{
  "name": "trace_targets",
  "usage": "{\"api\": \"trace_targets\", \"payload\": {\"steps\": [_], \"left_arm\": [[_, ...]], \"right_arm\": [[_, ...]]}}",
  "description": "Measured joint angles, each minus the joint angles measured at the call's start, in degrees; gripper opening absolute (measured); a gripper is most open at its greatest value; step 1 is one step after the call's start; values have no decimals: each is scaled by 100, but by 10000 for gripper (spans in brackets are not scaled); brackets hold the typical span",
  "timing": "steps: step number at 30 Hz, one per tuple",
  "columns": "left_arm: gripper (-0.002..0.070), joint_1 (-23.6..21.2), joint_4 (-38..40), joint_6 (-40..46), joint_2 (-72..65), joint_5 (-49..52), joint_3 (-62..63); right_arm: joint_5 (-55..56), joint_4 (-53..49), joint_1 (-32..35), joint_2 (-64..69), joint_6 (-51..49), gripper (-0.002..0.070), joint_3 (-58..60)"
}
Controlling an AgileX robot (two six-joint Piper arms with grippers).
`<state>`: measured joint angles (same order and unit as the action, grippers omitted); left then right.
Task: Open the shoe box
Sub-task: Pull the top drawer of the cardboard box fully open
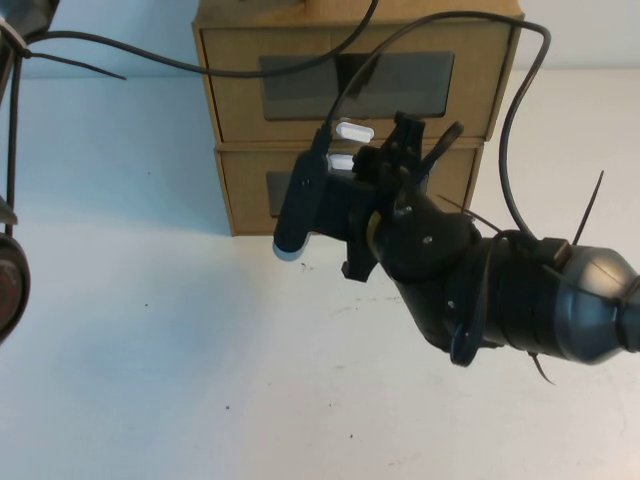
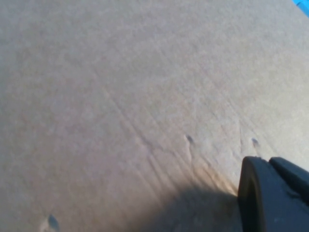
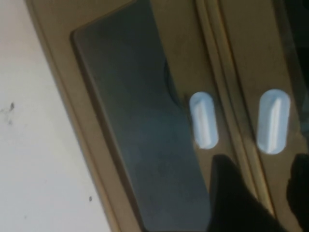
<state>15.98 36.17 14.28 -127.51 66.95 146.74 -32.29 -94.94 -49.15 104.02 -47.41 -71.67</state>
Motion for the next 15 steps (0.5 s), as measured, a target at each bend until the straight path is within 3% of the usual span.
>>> {"api": "trace_targets", "payload": {"steps": [15], "left_arm": [[-5, -10, 73, -507, 0, 74, 13]], "right_arm": [[-28, 0, 10, 23, -280, 247, -248]]}}
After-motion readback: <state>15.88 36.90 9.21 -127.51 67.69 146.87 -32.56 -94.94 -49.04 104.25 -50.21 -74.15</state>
